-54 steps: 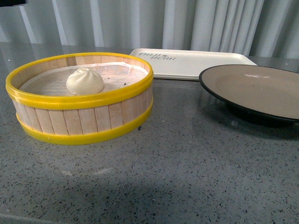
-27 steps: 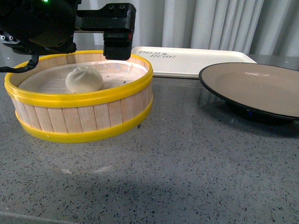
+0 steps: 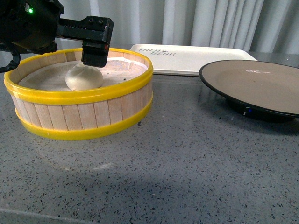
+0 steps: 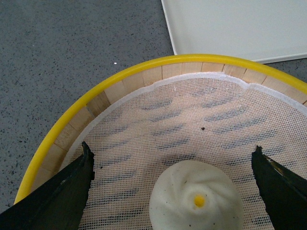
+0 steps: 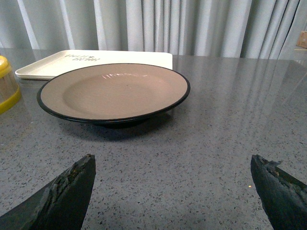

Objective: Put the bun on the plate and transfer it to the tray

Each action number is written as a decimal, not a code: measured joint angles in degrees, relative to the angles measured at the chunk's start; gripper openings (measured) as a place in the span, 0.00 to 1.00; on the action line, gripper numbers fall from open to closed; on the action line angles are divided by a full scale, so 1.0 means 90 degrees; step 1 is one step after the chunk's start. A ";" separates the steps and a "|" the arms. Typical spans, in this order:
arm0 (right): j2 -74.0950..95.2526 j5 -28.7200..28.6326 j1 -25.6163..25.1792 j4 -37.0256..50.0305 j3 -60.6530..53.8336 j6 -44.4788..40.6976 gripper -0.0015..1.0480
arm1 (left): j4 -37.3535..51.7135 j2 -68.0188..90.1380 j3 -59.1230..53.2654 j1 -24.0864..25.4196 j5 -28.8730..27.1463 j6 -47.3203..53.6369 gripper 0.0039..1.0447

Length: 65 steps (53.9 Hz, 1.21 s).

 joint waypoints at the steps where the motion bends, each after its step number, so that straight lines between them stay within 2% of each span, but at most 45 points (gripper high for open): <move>1: 0.0000 0.0000 0.0000 0.0000 0.0000 0.0000 0.92 | -0.0027 0.0007 0.0007 -0.0005 0.0010 0.0024 0.94; 29: 0.0000 -0.0002 0.0000 0.0000 0.0000 0.0000 0.92 | -0.0282 0.0180 0.0039 -0.0100 -0.0187 0.0418 0.93; 35: 0.0000 0.0000 0.0000 0.0000 0.0000 0.0000 0.92 | -0.0282 0.0206 0.0022 -0.0083 -0.0202 0.0447 0.74; 53: 0.0000 0.0000 0.0000 0.0000 0.0000 0.0000 0.92 | -0.0355 0.0168 0.0012 -0.0114 -0.0250 0.0510 0.07; 55: 0.0000 0.0000 0.0000 0.0000 0.0000 0.0000 0.92 | -0.0386 0.0136 0.0012 -0.0121 -0.0245 0.0512 0.04; 65: 0.0000 -0.0002 0.0000 0.0000 0.0000 0.0000 0.92 | -0.0590 -0.0114 0.0187 -0.0170 -0.0187 0.0544 0.04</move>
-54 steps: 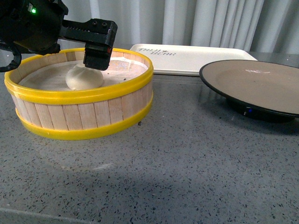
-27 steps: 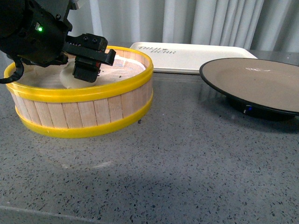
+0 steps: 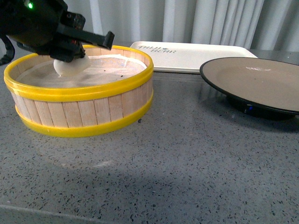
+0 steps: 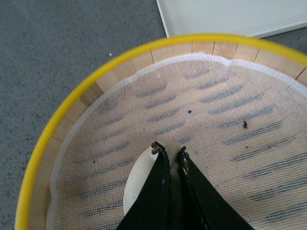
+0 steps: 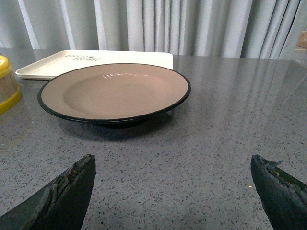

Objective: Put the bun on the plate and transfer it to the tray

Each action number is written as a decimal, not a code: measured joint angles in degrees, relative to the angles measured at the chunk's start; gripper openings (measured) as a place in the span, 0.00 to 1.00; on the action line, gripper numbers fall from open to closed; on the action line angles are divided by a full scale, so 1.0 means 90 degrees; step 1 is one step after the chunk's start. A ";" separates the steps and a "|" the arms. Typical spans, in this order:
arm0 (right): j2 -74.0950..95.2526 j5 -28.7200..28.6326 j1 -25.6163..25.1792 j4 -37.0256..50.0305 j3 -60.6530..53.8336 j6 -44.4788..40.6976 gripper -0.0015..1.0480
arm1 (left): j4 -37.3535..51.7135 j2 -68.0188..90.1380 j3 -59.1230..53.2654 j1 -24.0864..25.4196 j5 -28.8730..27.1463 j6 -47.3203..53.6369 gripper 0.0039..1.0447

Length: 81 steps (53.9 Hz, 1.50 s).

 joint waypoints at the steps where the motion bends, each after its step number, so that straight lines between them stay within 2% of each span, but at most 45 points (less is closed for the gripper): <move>1: 0.0000 0.0002 0.0000 0.0000 0.0000 0.0000 0.92 | -0.0029 -0.0034 0.0053 -0.0017 0.0015 0.0000 0.04; 13: 0.0000 0.0000 0.0000 0.0000 0.0000 0.0000 0.92 | -0.0231 -0.0175 0.0712 -0.0396 0.0019 0.0024 0.04; 17: 0.0000 0.0002 0.0000 0.0000 0.0000 0.0000 0.92 | -0.0272 0.0002 0.1156 -0.0709 -0.0007 0.0029 0.04; 26: 0.0000 0.0002 0.0000 0.0000 0.0000 0.0000 0.92 | -0.0338 0.0969 0.2344 -0.1795 0.0121 -0.0044 0.04; 39: 0.0000 0.0002 0.0000 0.0000 0.0000 0.0000 0.92 | -0.0321 0.1792 0.2948 -0.2773 0.0304 -0.0219 0.04; 48: 0.0000 0.0000 0.0000 0.0000 0.0000 0.0002 0.92 | -0.0114 0.2263 0.3126 -0.3334 0.0170 -0.0185 0.04; 61: 0.0000 0.0000 0.0000 0.0000 0.0000 0.0000 0.92 | -0.0063 0.3189 0.3750 -0.3487 -0.0287 0.0194 0.04; 69: 0.0000 0.0002 0.0000 0.0000 0.0000 0.0000 0.92 | -0.0175 0.3604 0.4505 -0.3296 -0.0478 0.0362 0.04; 81: 0.0000 0.0000 0.0000 0.0000 0.0000 0.0000 0.92 | -0.0328 0.3895 0.4962 -0.3145 -0.0544 0.0464 0.04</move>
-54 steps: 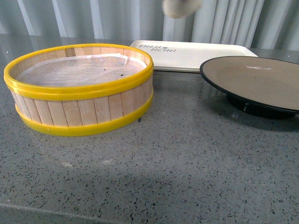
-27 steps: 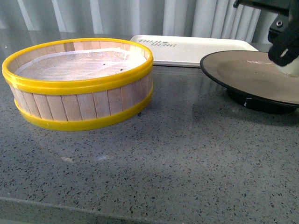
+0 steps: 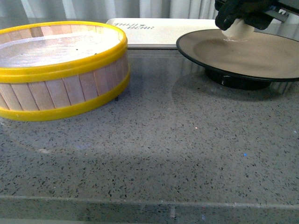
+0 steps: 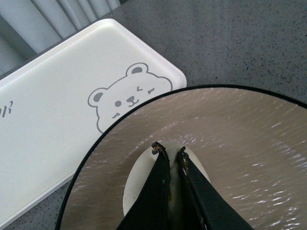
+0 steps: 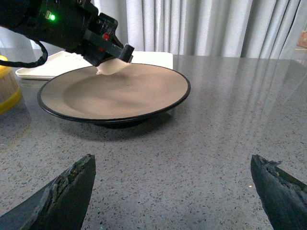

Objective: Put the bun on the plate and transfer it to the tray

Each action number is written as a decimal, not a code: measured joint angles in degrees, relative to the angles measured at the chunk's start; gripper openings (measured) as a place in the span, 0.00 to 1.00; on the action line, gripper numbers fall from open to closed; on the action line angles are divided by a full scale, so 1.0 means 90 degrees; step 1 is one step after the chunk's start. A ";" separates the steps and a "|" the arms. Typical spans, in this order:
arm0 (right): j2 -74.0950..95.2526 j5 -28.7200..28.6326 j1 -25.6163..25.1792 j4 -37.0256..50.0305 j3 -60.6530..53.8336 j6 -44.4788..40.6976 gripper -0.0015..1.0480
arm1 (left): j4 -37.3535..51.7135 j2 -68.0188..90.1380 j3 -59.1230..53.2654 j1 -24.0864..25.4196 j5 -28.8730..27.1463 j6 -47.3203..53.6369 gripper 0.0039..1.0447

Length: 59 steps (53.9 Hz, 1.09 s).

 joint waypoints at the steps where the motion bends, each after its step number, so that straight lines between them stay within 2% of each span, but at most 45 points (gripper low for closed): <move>1: 0.0000 0.0000 0.0000 0.0000 0.0000 0.0000 0.92 | -0.0012 0.0019 0.0000 0.0000 0.0015 0.0034 0.04; 25: 0.0000 0.0000 0.0000 0.0000 0.0000 0.0000 0.92 | -0.0204 0.0056 -0.0221 0.0000 0.0413 0.0058 0.05; 50: 0.0000 0.0000 0.0000 0.0000 0.0000 0.0000 0.92 | -0.0639 -0.0019 0.0068 -0.0005 0.0406 0.0036 0.94; 52: 0.0000 0.0000 0.0000 0.0000 0.0000 0.0000 0.92 | -0.0665 -0.0046 0.0092 -0.0005 0.0425 0.0024 0.96; 59: 0.0000 0.0000 0.0000 0.0000 0.0000 0.0000 0.92 | -0.0685 -0.0277 0.0102 0.0046 0.0459 -0.0136 0.94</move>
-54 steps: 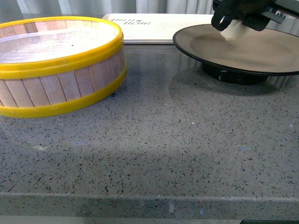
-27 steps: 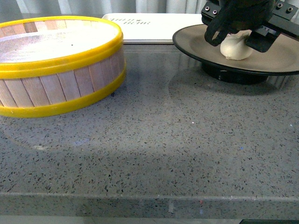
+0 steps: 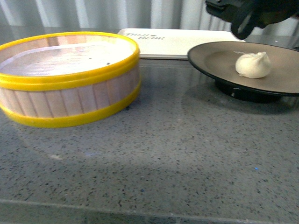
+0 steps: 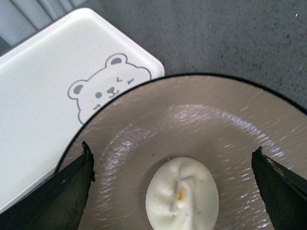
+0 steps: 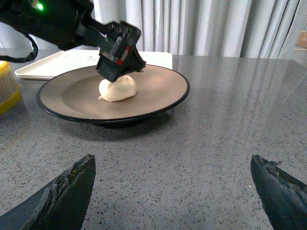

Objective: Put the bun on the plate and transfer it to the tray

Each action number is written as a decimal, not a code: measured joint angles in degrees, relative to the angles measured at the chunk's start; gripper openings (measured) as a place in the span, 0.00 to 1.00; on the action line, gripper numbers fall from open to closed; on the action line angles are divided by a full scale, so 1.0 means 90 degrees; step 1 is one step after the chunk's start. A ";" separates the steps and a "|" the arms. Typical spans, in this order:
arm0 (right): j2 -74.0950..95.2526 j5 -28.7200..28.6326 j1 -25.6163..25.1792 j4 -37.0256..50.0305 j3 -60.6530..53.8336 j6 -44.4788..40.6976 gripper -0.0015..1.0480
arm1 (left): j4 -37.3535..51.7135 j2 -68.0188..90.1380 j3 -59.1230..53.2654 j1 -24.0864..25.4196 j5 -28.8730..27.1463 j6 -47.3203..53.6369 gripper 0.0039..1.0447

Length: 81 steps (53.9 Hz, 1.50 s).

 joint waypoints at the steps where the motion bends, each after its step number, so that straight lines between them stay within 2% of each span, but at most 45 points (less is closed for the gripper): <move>1: 0.0000 0.0000 0.0000 0.0000 0.0000 0.0000 0.92 | 0.0017 -0.0036 -0.0022 0.0010 0.0012 -0.0005 0.94; 7: 0.0000 0.0000 0.0000 0.0000 0.0000 0.0000 0.92 | 0.0612 -0.0835 -0.0821 0.0180 0.0107 -0.0117 0.94; 13: 0.0000 0.0002 0.0000 0.0000 0.0000 0.0000 0.92 | 0.1613 -0.2521 -0.2472 0.0624 0.0233 0.0024 0.94; 16: 0.0000 0.0000 0.0000 0.0000 0.0000 0.0000 0.92 | 0.1982 -0.3626 -0.3509 0.0988 0.0393 0.0148 0.94; 26: 0.0000 0.0000 0.0000 0.0000 0.0000 0.0000 0.92 | 0.1936 -0.6127 -0.6074 0.2533 0.1137 -0.0053 0.93; 29: 0.0000 0.0002 0.0000 0.0000 0.0000 0.0000 0.92 | 0.2662 -0.6579 -0.6819 0.2892 0.0143 -0.0532 0.83; 31: 0.0000 0.0000 0.0000 0.0000 0.0000 0.0000 0.92 | 0.3038 -0.6827 -0.7240 0.3135 -0.0109 -0.0687 0.78; 36: 0.0000 0.0007 0.0000 0.0000 0.0000 0.0000 0.92 | 0.3774 -0.7694 -0.8558 0.4090 0.0311 -0.1039 0.61; 40: 0.0000 0.0002 0.0000 0.0000 0.0000 0.0000 0.92 | 0.3971 -0.8094 -0.9260 0.4456 0.0335 -0.1156 0.49; 50: 0.0000 0.0022 0.0000 0.0000 0.0000 0.0000 0.92 | 0.4250 -0.8619 -1.0285 0.4612 0.0699 -0.1217 0.16; 54: 0.0000 0.0019 0.0000 0.0000 0.0000 0.0000 0.92 | 0.4313 -0.8893 -1.0576 0.4947 0.1103 -0.1248 0.03; 62: 0.0000 0.0002 0.0000 0.0000 0.0000 0.0000 0.92 | 0.4354 -0.9267 -1.0994 0.5115 0.1090 -0.1282 0.04; 81: 0.0000 0.0002 0.0000 0.0000 0.0000 0.0000 0.92 | 0.4197 -1.0108 -1.1638 0.5115 0.1129 -0.1285 0.04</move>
